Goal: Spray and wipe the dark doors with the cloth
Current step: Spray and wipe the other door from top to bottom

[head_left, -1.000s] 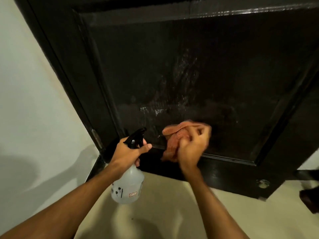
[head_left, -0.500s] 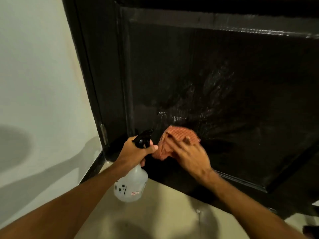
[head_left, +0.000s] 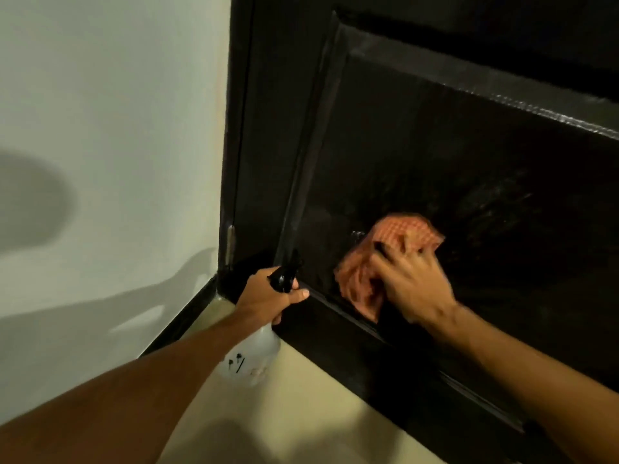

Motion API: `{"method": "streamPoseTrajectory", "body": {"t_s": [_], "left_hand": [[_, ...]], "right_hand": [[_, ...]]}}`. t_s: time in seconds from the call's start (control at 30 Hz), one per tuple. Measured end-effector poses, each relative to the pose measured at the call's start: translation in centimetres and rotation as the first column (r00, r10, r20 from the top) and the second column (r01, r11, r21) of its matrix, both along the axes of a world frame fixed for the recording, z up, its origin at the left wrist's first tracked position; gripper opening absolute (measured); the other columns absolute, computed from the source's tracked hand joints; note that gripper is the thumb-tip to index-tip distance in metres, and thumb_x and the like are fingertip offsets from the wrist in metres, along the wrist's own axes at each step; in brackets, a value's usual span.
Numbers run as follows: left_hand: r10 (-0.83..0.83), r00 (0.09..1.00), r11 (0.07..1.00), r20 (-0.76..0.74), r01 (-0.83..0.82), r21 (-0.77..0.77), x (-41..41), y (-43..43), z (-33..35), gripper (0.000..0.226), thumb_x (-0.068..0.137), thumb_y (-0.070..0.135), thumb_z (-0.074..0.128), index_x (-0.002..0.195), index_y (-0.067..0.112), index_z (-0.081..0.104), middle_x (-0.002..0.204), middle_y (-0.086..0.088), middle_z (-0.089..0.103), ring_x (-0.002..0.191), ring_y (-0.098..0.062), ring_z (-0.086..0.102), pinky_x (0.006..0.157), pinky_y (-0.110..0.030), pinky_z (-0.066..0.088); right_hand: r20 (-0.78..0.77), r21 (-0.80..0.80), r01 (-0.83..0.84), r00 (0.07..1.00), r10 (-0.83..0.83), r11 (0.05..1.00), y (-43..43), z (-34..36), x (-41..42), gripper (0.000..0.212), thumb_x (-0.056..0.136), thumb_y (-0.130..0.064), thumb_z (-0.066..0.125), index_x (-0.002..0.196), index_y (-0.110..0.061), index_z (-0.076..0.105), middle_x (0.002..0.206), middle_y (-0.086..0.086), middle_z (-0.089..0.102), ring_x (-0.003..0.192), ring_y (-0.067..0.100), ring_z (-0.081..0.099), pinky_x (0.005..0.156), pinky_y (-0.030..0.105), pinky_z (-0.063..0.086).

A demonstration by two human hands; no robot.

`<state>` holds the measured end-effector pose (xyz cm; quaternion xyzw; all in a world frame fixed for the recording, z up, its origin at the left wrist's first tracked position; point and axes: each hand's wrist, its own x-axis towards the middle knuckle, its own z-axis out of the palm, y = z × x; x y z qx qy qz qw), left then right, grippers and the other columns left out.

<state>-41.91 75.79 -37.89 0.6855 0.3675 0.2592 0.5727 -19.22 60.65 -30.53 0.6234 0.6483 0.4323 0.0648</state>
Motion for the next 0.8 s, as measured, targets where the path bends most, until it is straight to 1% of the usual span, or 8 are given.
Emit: {"method": "streamPoseTrajectory", "body": {"t_s": [0.1, 0.2, 0.33, 0.47, 0.57, 0.67, 0.73, 0.8], "left_hand": [[0.063, 0.998, 0.998, 0.001, -0.063, 0.01, -1.3, 1.0, -1.0, 0.017, 0.087, 0.017, 0.081, 0.093, 0.009, 0.067, 0.079, -0.01, 0.066, 0.058, -0.023, 0.06, 0.046, -0.026, 0.048], [0.134, 0.991, 0.991, 0.015, -0.134, 0.024, -2.5, 1.6, -1.7, 0.014, 0.088, 0.014, 0.08, 0.091, 0.01, 0.067, 0.081, -0.013, 0.069, 0.06, -0.025, 0.062, 0.047, -0.028, 0.05], [0.159, 0.986, 0.985, 0.053, -0.162, 0.053, -2.9, 3.1, -0.8, 0.014, 0.088, 0.015, 0.08, 0.093, 0.012, 0.068, 0.088, -0.017, 0.072, 0.065, -0.029, 0.067, 0.05, -0.029, 0.054], [0.152, 0.985, 0.983, 0.078, -0.159, 0.088, -3.7, 5.1, -0.4, 0.017, 0.087, 0.015, 0.081, 0.097, 0.008, 0.069, 0.092, -0.016, 0.073, 0.084, -0.035, 0.072, 0.053, -0.016, 0.054], [0.163, 0.983, 0.983, 0.081, -0.169, 0.073, -4.5, 5.6, -1.3, 0.017, 0.087, 0.014, 0.081, 0.098, 0.007, 0.069, 0.087, -0.014, 0.071, 0.069, -0.027, 0.069, 0.049, -0.017, 0.052], [0.145, 0.986, 0.985, 0.084, -0.152, 0.084, -5.0, 5.8, -1.9, 0.016, 0.088, 0.014, 0.08, 0.097, 0.007, 0.069, 0.082, -0.006, 0.07, 0.064, -0.024, 0.067, 0.049, -0.019, 0.052], [0.149, 0.984, 0.984, 0.096, -0.157, 0.088, -5.1, 6.3, -1.5, 0.016, 0.087, 0.014, 0.08, 0.096, 0.007, 0.069, 0.082, -0.01, 0.071, 0.067, -0.031, 0.07, 0.048, -0.023, 0.053], [0.146, 0.983, 0.985, 0.108, -0.155, 0.079, -4.8, 6.6, -0.8, 0.016, 0.087, 0.013, 0.081, 0.095, 0.007, 0.069, 0.08, -0.012, 0.071, 0.061, -0.028, 0.068, 0.047, -0.024, 0.052]], "right_hand": [[-0.068, 0.085, 0.184, 0.982, -0.178, 0.979, 4.0, 1.6, -2.0, 0.077, 0.075, -0.013, 0.059, 0.148, -0.009, 0.037, 0.155, 0.025, 0.031, 0.116, 0.053, 0.053, 0.096, 0.073, 0.037], [-0.012, -0.17, 0.149, 0.988, -0.153, 0.974, 5.3, -4.2, -3.5, 0.092, 0.079, -0.016, 0.053, 0.163, -0.023, 0.018, 0.168, 0.022, 0.01, 0.131, 0.053, 0.042, 0.099, 0.074, 0.037], [0.195, -0.514, 0.194, 0.975, -0.107, 0.836, 6.4, -7.8, -3.2, 0.065, 0.089, -0.023, 0.039, 0.154, -0.021, 0.044, 0.161, 0.018, 0.036, 0.137, 0.045, 0.048, 0.101, 0.061, 0.047], [0.165, -0.342, 0.126, 0.984, -0.073, 0.931, 11.7, -2.5, -5.6, 0.049, 0.087, -0.011, 0.049, 0.134, -0.006, 0.062, 0.158, 0.023, 0.033, 0.131, 0.055, 0.047, 0.093, 0.069, 0.047], [0.107, -0.281, 0.077, 0.993, -0.049, 0.957, 13.6, -3.0, -7.0, 0.04, 0.084, -0.013, 0.054, 0.122, -0.008, 0.067, 0.145, 0.022, 0.052, 0.122, 0.047, 0.058, 0.089, 0.061, 0.051], [0.153, -0.568, 0.058, 0.988, 0.036, 0.821, 13.5, -8.3, -7.5, 0.039, 0.09, -0.023, 0.047, 0.121, -0.018, 0.071, 0.123, 0.009, 0.07, 0.111, 0.032, 0.068, 0.099, 0.049, 0.05], [0.129, -0.66, 0.031, 0.989, 0.072, 0.751, 13.5, -8.8, -7.5, 0.045, 0.081, -0.034, 0.073, 0.124, -0.021, 0.071, 0.124, 0.005, 0.071, 0.115, 0.028, 0.068, 0.105, 0.047, 0.048], [0.09, -0.604, 0.011, 0.994, 0.054, 0.797, 14.2, -6.1, -7.4, 0.068, 0.059, -0.034, 0.089, 0.124, -0.02, 0.072, 0.121, 0.007, 0.072, 0.113, 0.03, 0.068, 0.101, 0.049, 0.051]]}}
